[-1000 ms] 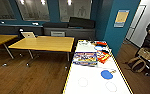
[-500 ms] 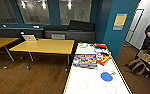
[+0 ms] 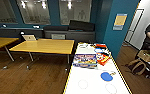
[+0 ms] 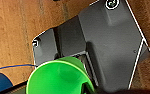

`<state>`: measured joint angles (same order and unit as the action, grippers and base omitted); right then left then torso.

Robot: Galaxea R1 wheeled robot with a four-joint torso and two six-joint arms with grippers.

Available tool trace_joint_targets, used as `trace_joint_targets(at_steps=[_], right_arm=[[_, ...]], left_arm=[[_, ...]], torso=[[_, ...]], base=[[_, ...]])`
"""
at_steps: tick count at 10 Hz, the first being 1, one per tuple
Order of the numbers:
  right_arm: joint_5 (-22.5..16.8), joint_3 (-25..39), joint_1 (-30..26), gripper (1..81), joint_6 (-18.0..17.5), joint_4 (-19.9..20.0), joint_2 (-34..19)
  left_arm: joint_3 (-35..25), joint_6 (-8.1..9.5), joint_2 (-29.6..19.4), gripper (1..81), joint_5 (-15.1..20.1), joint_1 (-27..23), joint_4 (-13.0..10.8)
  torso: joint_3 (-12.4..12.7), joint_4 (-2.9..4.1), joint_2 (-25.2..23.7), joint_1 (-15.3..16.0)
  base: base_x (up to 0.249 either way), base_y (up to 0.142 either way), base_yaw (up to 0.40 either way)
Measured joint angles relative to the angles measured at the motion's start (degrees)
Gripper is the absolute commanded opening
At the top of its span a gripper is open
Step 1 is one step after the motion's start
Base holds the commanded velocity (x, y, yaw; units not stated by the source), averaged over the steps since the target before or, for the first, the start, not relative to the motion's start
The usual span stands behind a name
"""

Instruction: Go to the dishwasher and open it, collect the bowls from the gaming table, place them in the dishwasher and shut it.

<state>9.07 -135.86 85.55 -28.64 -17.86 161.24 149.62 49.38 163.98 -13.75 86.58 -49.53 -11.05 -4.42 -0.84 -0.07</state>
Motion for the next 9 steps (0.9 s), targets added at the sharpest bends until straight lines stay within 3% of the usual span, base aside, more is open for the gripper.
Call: trace_joint_targets(at_steps=[3,9], right_arm=[[0.0,-0.5,0.0,1.0,0.0,-0.3,1.0],[0.0,-1.4,0.2,1.0,0.1,-0.6,1.0]], left_arm=[[0.1,-0.11,0.0,1.0,0.0,0.0,-0.2],[0.1,-0.13,0.3,1.0,0.0,0.3,-0.4]], torso=[[0.0,0.0,0.0,0.0],[0.0,0.0,0.0,0.0]], base=[[-0.049,0.0,0.0],[-0.135,0.0,0.0]])
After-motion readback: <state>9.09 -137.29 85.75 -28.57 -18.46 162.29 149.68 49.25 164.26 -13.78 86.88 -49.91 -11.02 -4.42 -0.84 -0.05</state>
